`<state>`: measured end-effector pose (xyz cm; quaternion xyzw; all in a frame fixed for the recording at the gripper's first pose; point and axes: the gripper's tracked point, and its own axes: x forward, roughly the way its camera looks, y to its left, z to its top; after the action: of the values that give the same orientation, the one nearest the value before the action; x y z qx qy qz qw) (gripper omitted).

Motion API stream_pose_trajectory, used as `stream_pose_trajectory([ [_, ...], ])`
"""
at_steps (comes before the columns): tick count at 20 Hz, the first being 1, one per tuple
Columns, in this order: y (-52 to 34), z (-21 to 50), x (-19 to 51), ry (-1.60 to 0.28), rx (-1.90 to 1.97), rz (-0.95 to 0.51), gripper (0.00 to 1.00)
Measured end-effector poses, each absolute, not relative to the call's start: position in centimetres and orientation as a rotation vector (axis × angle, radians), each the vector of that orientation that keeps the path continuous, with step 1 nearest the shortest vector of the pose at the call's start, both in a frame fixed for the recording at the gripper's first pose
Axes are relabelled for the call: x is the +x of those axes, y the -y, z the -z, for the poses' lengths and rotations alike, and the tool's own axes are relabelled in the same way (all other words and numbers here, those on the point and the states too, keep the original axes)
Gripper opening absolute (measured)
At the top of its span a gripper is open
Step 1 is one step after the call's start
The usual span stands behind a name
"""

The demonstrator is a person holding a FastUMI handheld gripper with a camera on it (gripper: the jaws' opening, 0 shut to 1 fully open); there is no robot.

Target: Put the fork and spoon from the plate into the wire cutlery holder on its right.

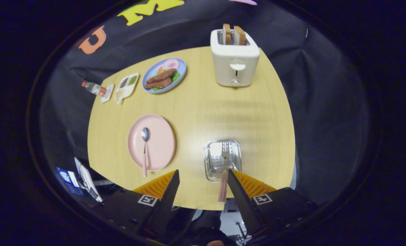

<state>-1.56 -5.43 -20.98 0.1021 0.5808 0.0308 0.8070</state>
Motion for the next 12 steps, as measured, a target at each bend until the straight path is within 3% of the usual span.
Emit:
stream_pose_trajectory([
  [5, 0.3, 18.8, -0.6, -0.911, 0.220, -0.105, 0.88],
  [12, -9.2, 22.9, -3.6, -0.799, 0.191, -0.168, 0.88],
])
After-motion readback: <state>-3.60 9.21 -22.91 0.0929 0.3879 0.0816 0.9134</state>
